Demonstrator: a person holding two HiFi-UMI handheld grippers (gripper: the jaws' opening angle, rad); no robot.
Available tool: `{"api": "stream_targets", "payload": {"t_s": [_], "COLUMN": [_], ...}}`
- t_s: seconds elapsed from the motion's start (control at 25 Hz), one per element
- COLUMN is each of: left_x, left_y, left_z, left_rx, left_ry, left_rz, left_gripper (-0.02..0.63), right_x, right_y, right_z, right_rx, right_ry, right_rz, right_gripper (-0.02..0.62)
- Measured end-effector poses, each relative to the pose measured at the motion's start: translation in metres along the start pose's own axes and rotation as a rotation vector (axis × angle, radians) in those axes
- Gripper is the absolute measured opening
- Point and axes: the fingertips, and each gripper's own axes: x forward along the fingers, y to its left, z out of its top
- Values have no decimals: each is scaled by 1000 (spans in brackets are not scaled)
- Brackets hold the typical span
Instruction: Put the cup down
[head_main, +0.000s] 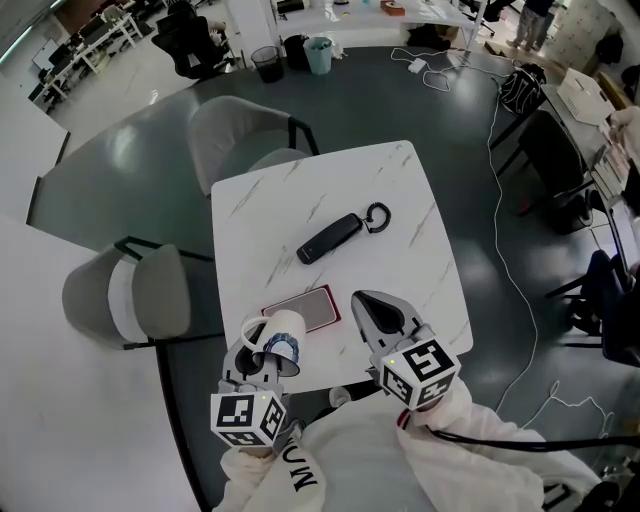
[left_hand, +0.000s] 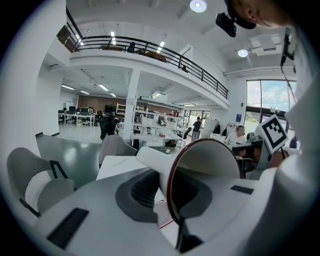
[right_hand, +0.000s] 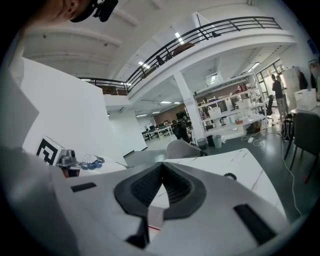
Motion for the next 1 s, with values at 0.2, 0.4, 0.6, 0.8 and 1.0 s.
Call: {"api": "stream_targets", "payload": {"t_s": [0.2,0.4,0.6,0.8,1.0], "left_x": [23,46,65,89,109], "left_y": [2,6,8,13,18], "left_z": [-13,-31,-46,-69,-92], "left_rx": [9,7,24,52,61], "left_ry": [78,165,231,304,386], "left_rz": [-4,-17,-22,-18,-20], "left_gripper": [43,43,43,43,43], "right_x": [9,15,17,20,25], "right_y": [-13,-26,-38,-48,-59], "right_z": [-5,-9,-13,-18,-22], "right_rx": [17,33,54,69,84], "right_ry": [21,35,49,63,76], "right_rz": [-5,-16,-33,-44,-54], "right_gripper": [5,5,5,5,5]}}
